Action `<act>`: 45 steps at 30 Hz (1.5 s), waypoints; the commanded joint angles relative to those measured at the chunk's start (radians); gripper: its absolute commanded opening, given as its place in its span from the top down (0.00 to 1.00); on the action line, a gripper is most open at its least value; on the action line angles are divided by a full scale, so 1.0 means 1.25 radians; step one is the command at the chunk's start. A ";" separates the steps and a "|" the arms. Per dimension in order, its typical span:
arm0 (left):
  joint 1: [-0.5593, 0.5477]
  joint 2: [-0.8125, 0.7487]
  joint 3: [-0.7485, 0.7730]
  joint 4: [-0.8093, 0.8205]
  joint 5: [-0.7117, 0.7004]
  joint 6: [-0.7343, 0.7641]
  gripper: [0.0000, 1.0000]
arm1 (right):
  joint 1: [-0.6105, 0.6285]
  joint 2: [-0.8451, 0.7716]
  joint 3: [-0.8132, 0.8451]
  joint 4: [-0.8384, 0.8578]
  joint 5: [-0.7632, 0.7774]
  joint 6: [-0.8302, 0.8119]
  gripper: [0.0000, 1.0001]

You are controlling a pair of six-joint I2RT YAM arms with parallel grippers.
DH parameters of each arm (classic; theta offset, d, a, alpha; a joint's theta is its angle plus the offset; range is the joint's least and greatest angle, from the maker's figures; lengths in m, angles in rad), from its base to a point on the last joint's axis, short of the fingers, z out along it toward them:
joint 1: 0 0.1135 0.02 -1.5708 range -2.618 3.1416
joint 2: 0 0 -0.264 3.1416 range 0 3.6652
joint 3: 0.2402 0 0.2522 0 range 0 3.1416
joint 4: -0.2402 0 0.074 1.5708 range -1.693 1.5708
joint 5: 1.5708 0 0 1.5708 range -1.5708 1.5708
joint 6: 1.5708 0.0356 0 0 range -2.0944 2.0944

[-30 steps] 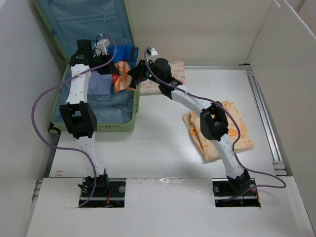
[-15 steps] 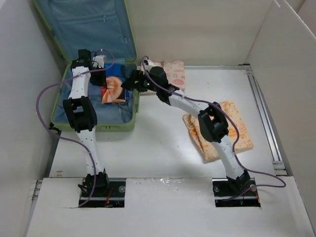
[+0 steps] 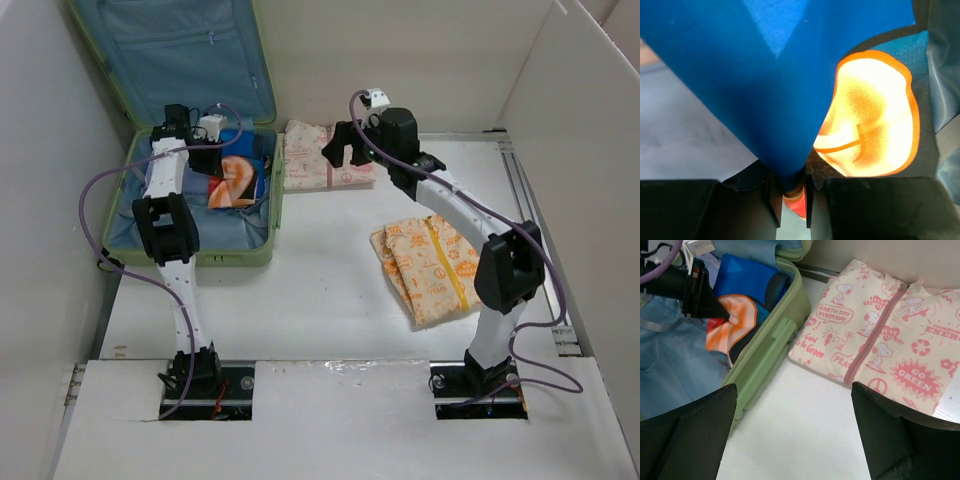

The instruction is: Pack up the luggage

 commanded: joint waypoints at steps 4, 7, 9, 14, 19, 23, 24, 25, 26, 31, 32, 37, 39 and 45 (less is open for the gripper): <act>-0.057 -0.010 -0.011 0.170 0.109 0.083 1.00 | -0.014 -0.057 -0.066 -0.027 0.029 -0.072 0.00; -0.057 -0.010 -0.018 0.171 0.196 0.060 1.00 | -0.014 -0.064 -0.066 -0.035 0.029 -0.072 0.00; -0.057 -0.010 -0.039 0.180 0.226 0.051 1.00 | -0.014 -0.064 -0.066 -0.035 0.022 -0.072 0.00; -0.057 0.033 -0.047 0.200 0.102 -0.012 1.00 | -0.014 -0.057 -0.049 -0.043 0.007 -0.080 0.00; -0.050 0.017 -0.054 0.218 -0.099 -0.045 0.76 | -0.028 -0.049 -0.033 -0.068 0.007 -0.080 0.00; -0.050 -0.024 -0.054 0.229 -0.210 -0.063 0.41 | -0.074 -0.031 0.015 -0.171 0.034 -0.080 0.00; -0.050 -0.032 -0.054 0.229 -0.220 -0.063 0.34 | -0.092 -0.031 0.025 -0.195 0.034 -0.087 0.00; -0.050 -0.053 -0.054 0.229 -0.220 -0.063 0.28 | -0.101 -0.031 0.034 -0.239 0.044 -0.109 0.00; -0.050 -0.065 -0.054 0.229 -0.229 -0.073 0.19 | -0.109 -0.031 0.035 -0.262 0.054 -0.121 0.00; -0.050 -0.127 -0.047 0.229 -0.275 -0.081 0.00 | -0.197 -0.127 -0.081 -0.391 0.203 -0.103 0.00; -0.058 -0.144 -0.035 0.229 -0.289 -0.081 0.00 | -0.223 -0.185 -0.125 -0.391 0.213 -0.067 0.00; -0.083 -0.198 -0.014 0.229 -0.306 -0.073 0.00 | -0.447 -0.324 -0.359 -0.354 0.157 0.017 0.00; -0.095 -0.230 -0.014 0.229 -0.291 -0.066 0.00 | -0.534 -0.356 -0.428 -0.343 0.150 0.025 0.00; -0.181 -0.311 -0.085 0.238 -0.254 -0.029 0.00 | -0.619 -0.354 -0.499 -0.314 0.141 0.006 0.00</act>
